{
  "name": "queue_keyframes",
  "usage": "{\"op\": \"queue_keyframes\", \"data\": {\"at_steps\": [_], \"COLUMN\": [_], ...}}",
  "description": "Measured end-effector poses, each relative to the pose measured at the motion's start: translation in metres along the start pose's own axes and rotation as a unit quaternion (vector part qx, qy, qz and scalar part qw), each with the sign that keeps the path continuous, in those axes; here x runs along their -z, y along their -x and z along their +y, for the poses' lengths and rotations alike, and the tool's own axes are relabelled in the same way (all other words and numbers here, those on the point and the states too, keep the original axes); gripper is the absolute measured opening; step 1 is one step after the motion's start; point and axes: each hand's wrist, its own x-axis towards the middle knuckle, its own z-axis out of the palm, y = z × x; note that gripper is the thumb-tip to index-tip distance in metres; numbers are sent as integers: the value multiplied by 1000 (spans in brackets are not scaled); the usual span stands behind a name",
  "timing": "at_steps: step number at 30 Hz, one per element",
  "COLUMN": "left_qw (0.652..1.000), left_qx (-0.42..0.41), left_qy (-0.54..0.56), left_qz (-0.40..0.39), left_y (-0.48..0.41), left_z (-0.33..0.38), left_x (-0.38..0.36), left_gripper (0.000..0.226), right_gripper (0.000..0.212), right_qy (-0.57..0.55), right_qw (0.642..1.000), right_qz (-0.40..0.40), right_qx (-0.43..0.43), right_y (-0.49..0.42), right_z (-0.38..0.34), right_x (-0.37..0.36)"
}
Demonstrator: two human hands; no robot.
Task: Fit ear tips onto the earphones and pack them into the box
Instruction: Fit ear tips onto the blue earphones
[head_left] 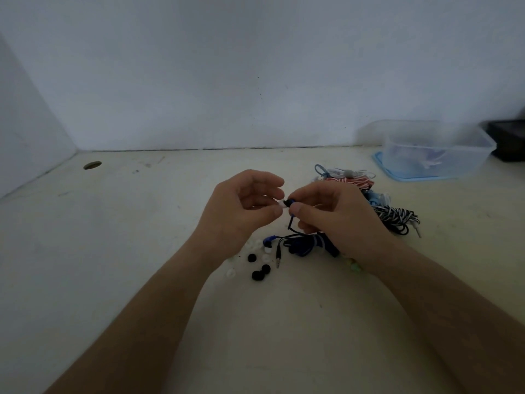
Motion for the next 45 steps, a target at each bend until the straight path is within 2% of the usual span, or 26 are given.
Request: {"op": "queue_keyframes", "data": {"at_steps": [11, 21, 27, 35, 39, 45], "left_qw": [999, 997, 991, 990, 989, 984], "left_qx": [34, 48, 76, 91, 101, 107], "left_qy": [34, 62, 110, 108, 106, 135], "left_qz": [15, -6, -23, -18, -21, -32], "left_y": [1, 1, 2, 1, 1, 2], "left_z": [-1, -2, -3, -3, -3, -1], "left_x": [0, -1, -2, -3, -3, -2], "left_gripper": [26, 20, 25, 25, 17, 21], "right_gripper": [9, 13, 16, 14, 13, 15], "right_qy": [-2, -14, -14, 78, 140, 72], "right_qw": [1000, 998, 997, 991, 981, 991], "right_qz": [-14, -42, -51, -43, -38, -51], "right_qx": [12, 41, 55, 101, 132, 103], "right_y": [-1, 1, 1, -1, 0, 0], "right_z": [-1, -4, -6, -6, -6, -7], "right_x": [2, 7, 7, 10, 9, 12]}}
